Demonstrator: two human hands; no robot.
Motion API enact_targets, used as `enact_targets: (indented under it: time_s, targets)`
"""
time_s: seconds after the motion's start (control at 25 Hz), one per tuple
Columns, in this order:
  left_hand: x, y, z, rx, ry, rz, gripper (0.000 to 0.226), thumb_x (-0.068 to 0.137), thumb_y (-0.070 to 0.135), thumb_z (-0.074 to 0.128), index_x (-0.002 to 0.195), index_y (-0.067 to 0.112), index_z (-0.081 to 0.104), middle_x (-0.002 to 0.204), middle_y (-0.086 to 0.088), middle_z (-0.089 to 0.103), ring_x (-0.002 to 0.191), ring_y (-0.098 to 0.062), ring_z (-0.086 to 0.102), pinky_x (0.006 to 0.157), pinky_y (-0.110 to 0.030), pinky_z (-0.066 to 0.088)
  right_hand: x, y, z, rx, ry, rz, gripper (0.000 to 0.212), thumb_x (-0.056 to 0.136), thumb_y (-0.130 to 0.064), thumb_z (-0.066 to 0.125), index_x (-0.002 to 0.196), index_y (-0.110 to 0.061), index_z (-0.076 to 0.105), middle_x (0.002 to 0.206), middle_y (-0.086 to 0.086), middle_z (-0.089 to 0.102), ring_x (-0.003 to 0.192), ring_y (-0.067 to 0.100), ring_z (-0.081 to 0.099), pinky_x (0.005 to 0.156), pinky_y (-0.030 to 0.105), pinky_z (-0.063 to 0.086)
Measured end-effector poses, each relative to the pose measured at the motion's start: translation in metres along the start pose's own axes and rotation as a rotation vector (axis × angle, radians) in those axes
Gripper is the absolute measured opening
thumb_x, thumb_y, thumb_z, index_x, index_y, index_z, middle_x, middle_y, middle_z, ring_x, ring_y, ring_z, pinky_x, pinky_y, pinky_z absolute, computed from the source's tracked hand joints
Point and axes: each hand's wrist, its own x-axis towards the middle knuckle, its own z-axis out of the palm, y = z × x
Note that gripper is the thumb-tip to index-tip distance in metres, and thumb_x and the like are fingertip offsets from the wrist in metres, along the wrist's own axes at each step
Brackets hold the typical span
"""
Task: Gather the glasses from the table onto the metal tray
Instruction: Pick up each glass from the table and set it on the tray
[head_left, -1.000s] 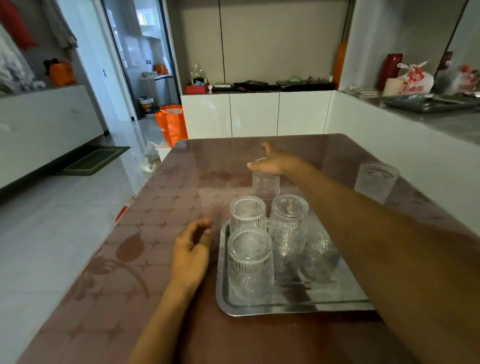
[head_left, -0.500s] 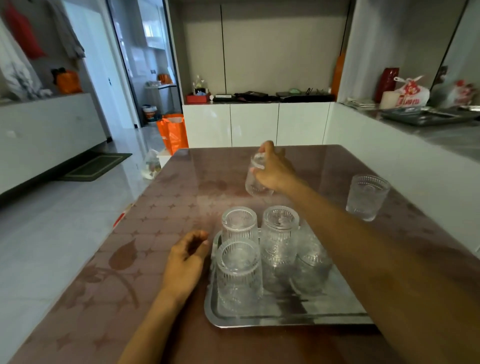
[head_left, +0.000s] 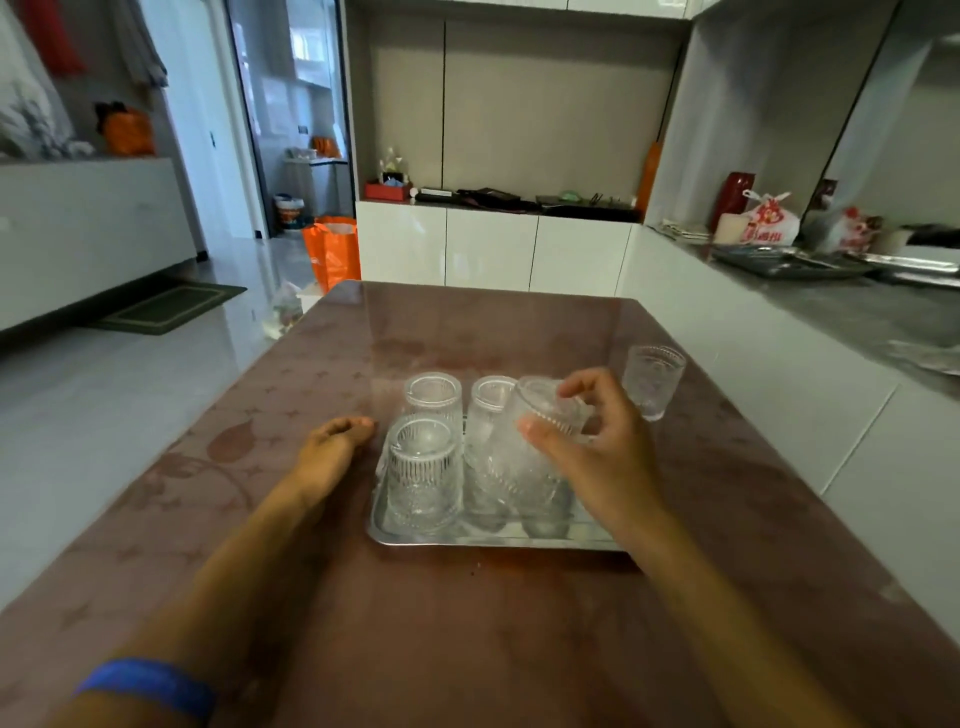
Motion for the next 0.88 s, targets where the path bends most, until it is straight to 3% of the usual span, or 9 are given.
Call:
enact_targets:
  time_s: [0.12,0.2,0.4,0.56,0.72,0.8,0.88]
  targets:
    - [-0.020,-0.011,0.007,0.005,-0.003,0.078,0.020,0.095,0.021,0.059,0.080,0.021,0.073,0.093,-0.012,0.073,0.085,-0.028,0.065,0.079,-0.041,0.053,-0.017,0.020,0.017,-0.127,-0.019,-0.012,0.039,0.072,-0.042,0.079,0.095,-0.034,0.050,0.094,-0.025,0.058,0.081,-0.001,0.056,0.061,0.026,0.049]
    - [-0.028,-0.015,0.005,0.013,-0.031,0.162,0.020,0.095,0.019,0.058,0.087,0.025,0.075,0.093,-0.005,0.076,0.087,-0.023,0.068,0.081,-0.041,0.054,-0.019,0.024,0.026,-0.163,-0.044,-0.034,0.038,0.073,-0.044,0.078,0.095,-0.035,0.048,0.096,-0.021,0.058,0.082,0.000,0.055,0.062,0.022,0.043]
    - [-0.031,-0.015,0.003,0.042,-0.077,0.195,0.018,0.095,0.016,0.058,0.093,0.021,0.075,0.096,-0.007,0.077,0.090,-0.024,0.069,0.086,-0.042,0.055,-0.015,0.035,0.039,-0.222,-0.083,-0.015,0.039,0.075,-0.045,0.076,0.096,-0.035,0.045,0.107,-0.014,0.061,0.092,0.011,0.057,0.070,0.029,0.047]
    - [-0.031,-0.013,0.005,0.062,-0.082,0.209,0.018,0.096,0.019,0.058,0.087,0.016,0.074,0.081,-0.001,0.076,0.078,-0.016,0.068,0.073,-0.031,0.056,-0.012,0.041,0.045,-0.275,-0.048,-0.060,0.042,0.074,-0.049,0.076,0.098,-0.033,0.046,0.105,-0.014,0.060,0.084,0.010,0.056,0.062,0.024,0.045]
    - [-0.030,-0.012,0.008,0.019,-0.046,0.186,0.030,0.100,0.022,0.050,0.086,0.019,0.076,0.081,0.005,0.080,0.078,-0.010,0.074,0.067,-0.020,0.058,-0.013,0.043,0.035,-0.171,-0.127,-0.072,0.044,0.077,-0.058,0.069,0.108,-0.034,0.049,0.115,-0.015,0.058,0.094,0.009,0.058,0.073,0.027,0.052]
    - [-0.029,-0.014,0.008,0.034,-0.052,0.174,0.034,0.101,0.025,0.048,0.086,0.021,0.078,0.087,0.005,0.081,0.084,-0.011,0.075,0.071,-0.022,0.059,-0.005,0.051,0.016,-0.057,0.009,-0.037,0.040,0.080,-0.062,0.061,0.109,-0.036,0.052,0.114,-0.017,0.062,0.093,0.003,0.062,0.070,0.024,0.055]
    - [-0.026,-0.016,0.006,0.046,-0.030,0.158,0.033,0.101,0.031,0.048,0.093,0.021,0.078,0.097,-0.001,0.080,0.095,-0.017,0.074,0.086,-0.035,0.056,0.016,0.067,-0.011,-0.023,0.254,0.007,0.031,0.083,-0.058,0.062,0.104,-0.036,0.053,0.102,-0.017,0.066,0.082,-0.001,0.065,0.060,0.019,0.054]
